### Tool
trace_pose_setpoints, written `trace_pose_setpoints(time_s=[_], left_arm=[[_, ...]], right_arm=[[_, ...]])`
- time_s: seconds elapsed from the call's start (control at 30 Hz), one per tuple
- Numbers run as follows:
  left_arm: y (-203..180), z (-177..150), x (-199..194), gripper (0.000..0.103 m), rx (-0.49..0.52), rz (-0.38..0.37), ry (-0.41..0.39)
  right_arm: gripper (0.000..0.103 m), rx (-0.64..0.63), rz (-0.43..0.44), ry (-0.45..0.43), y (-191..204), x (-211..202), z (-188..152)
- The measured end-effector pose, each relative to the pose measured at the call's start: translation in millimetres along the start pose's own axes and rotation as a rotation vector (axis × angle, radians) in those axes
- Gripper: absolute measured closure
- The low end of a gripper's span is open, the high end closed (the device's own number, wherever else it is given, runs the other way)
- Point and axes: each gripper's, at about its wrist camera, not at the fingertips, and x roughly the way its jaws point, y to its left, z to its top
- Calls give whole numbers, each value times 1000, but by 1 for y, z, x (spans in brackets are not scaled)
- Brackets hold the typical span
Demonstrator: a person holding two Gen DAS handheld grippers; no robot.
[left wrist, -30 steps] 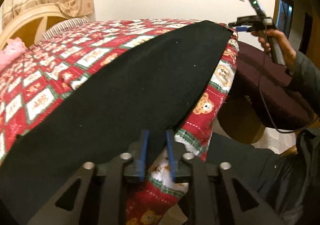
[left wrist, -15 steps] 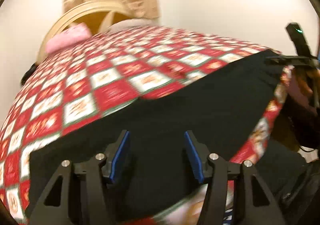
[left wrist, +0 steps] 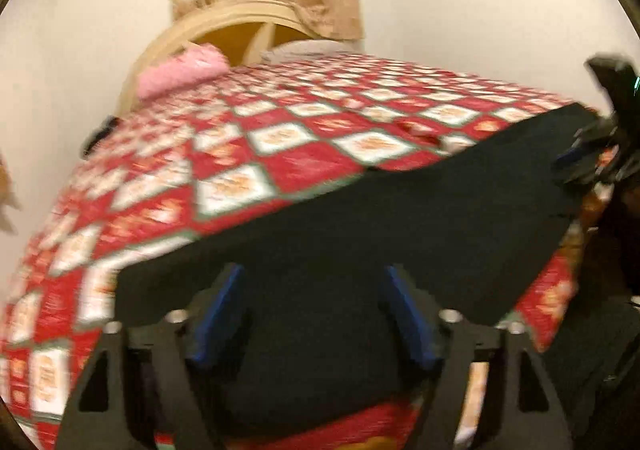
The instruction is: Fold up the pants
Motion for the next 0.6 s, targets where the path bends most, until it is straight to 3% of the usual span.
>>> trace_pose_setpoints(time_s=[0.07, 0.27, 0.4, 0.5, 0.6], left_arm=[[18, 0, 0, 21, -9, 66, 5], [58, -9, 10, 21, -92, 140, 62], [69, -17, 22, 21, -135, 169, 117], [76, -23, 27, 20, -176, 149, 141], [79, -26, 27, 10, -183, 161, 136]], right_arm=[[53, -10, -16, -41, -4, -4, 17], [53, 1, 49, -109, -6, 23, 87], [54, 33, 146, -75, 7, 66, 120], [54, 53, 193, -19, 18, 104, 137], [53, 92, 199, 44, 22, 141, 145]])
